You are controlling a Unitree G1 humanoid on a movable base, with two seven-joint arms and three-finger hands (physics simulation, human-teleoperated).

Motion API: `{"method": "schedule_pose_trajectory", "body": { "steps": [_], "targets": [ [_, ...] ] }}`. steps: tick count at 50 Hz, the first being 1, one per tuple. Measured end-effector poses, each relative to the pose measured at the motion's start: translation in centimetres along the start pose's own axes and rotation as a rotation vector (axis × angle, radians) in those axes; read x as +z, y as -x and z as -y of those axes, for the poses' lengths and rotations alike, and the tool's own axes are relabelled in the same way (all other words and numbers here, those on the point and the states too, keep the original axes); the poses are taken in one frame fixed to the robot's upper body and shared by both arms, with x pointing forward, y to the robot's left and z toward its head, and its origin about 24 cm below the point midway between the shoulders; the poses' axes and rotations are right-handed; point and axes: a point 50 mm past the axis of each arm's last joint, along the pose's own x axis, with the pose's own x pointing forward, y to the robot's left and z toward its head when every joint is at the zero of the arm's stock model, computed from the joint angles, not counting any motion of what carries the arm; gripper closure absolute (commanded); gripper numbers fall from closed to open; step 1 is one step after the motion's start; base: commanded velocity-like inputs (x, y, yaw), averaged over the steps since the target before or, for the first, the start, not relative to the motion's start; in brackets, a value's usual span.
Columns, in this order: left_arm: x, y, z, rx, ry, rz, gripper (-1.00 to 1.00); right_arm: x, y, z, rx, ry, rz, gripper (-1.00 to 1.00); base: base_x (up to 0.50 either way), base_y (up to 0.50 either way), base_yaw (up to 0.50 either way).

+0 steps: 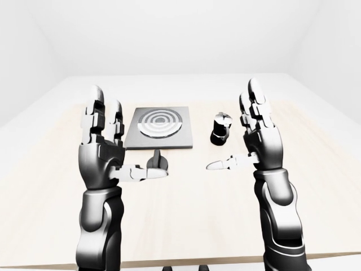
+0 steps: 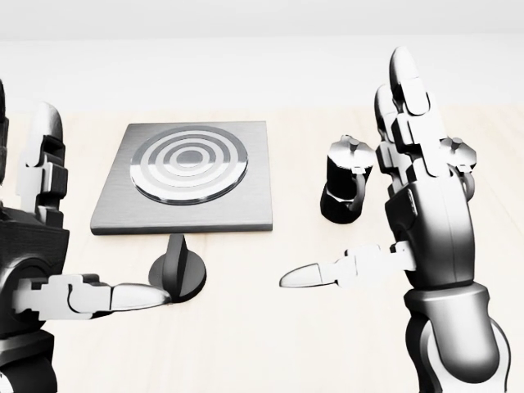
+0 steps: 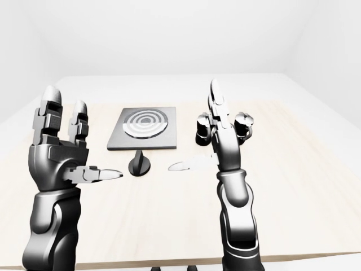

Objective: Turn off the stove.

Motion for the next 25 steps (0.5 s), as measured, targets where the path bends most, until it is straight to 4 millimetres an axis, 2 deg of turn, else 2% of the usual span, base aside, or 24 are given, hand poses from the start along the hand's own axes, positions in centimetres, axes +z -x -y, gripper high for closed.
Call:
{"method": "schedule_pose_trajectory", "body": {
  "steps": [4,13,25],
  "targets": [
    [-0.4,0.5,0.3,-0.011,0.000,-0.024,-1.00,0.0,0.0,0.0,-0.002,-0.001,0.000,-1.00,0.00,0.00,0.00],
    [-4.4,2.8,1.1,-0.058,-0.010,-0.239,-1.00,0.0,0.0,0.1,-0.002,-0.008,0.003,-1.00,0.00,0.00,0.00],
    [-6.7,4.6,1.6,-0.091,-0.011,-0.370,-1.00,0.0,0.0,0.1,-0.001,-0.013,0.000,-1.00,0.00,0.00,0.00]
  ]
}}
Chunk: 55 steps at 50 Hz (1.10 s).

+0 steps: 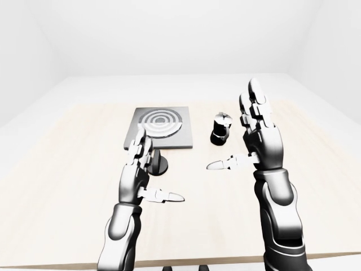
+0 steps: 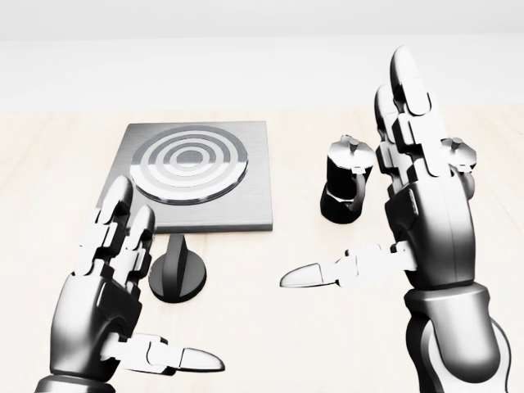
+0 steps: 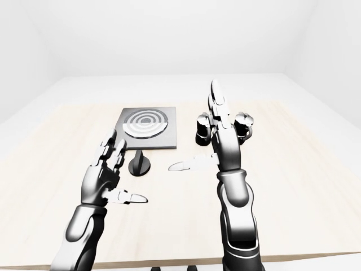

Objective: Turn off the stove.

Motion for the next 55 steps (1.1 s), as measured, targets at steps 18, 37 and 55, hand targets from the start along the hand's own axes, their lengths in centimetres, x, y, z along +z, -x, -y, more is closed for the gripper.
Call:
{"method": "schedule_pose_trajectory", "body": {
  "steps": [18,37,55],
  "targets": [
    [-3.0,0.9,0.4,-0.025,-0.013,-0.134,-1.00,-0.3,0.0,-0.1,0.001,-0.007,-0.014,-1.00,0.00,0.00,0.00],
    [-4.1,1.6,1.0,-0.058,-0.018,-0.194,-1.00,-0.4,0.1,-0.1,-0.001,-0.010,-0.016,-1.00,0.00,0.00,0.00],
    [-3.7,1.6,1.4,-0.072,-0.038,-0.180,-1.00,-0.4,0.1,-0.1,-0.006,-0.012,-0.018,-1.00,0.00,0.00,0.00]
  ]
}}
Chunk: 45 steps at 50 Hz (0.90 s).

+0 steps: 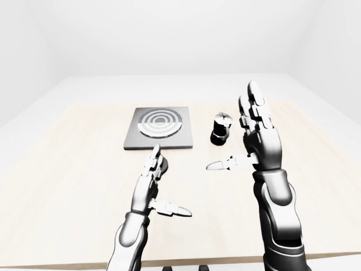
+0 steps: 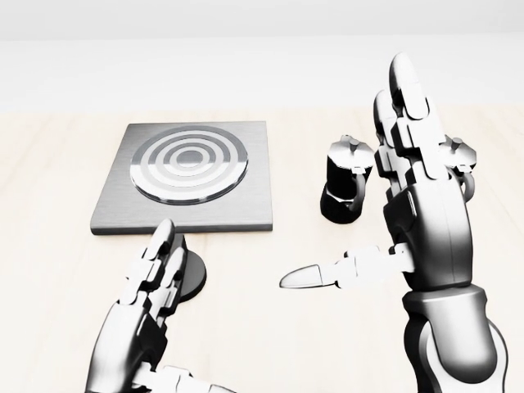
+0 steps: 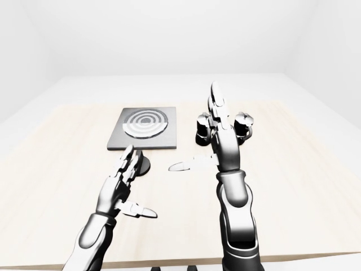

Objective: Turn off the stove.

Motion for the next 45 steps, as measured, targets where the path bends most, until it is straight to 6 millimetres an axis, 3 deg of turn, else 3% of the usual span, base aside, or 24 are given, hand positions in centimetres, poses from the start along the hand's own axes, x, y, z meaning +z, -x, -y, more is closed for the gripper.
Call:
{"method": "schedule_pose_trajectory", "body": {
  "steps": [23,45],
  "targets": [
    [-2.1,0.1,0.2,-0.010,-0.069,-0.094,-1.00,0.0,0.0,0.0,-0.001,-0.002,0.002,-1.00,0.00,0.00,0.00],
    [-2.7,0.0,0.2,-0.012,-0.090,-0.123,-1.00,0.0,0.0,0.0,0.000,-0.004,0.002,-1.00,0.00,0.00,0.00]
  ]
}}
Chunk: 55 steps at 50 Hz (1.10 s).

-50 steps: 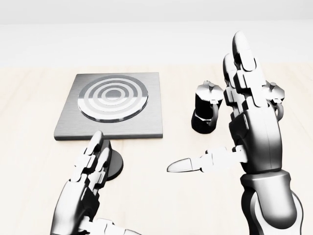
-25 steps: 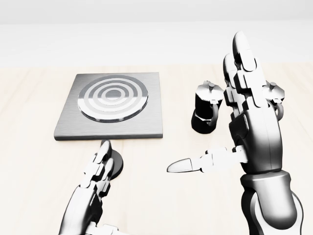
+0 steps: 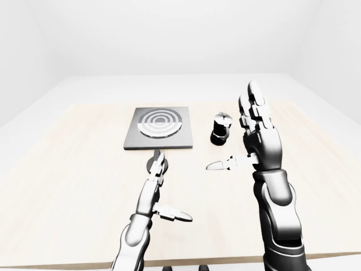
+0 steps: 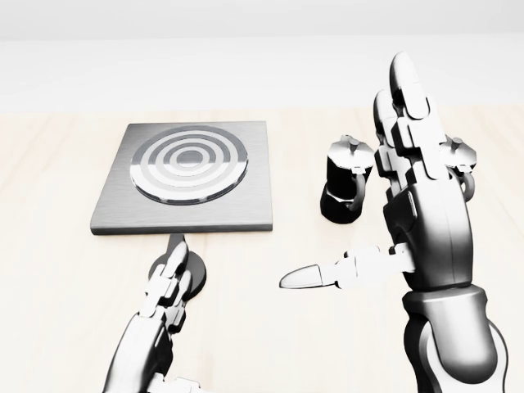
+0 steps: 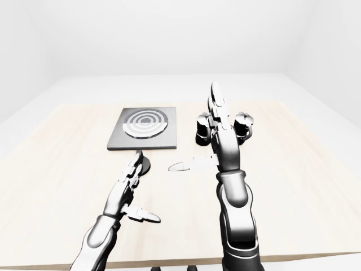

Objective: Turn off the stove.

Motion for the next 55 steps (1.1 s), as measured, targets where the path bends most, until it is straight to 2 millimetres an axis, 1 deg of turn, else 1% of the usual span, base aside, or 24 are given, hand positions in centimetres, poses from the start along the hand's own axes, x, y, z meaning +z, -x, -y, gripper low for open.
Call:
{"method": "schedule_pose_trajectory", "body": {
  "steps": [23,55],
  "targets": [
    [-0.2,-0.2,-0.1,0.003,-0.006,-0.007,-1.00,0.2,-0.1,-0.1,0.003,0.002,0.012,-1.00,0.00,0.00,0.00],
    [-1.6,-1.1,-1.0,0.035,-0.011,-0.051,-1.00,0.3,-0.1,-0.1,0.001,0.002,0.015,-1.00,0.00,0.00,0.00]
  ]
}}
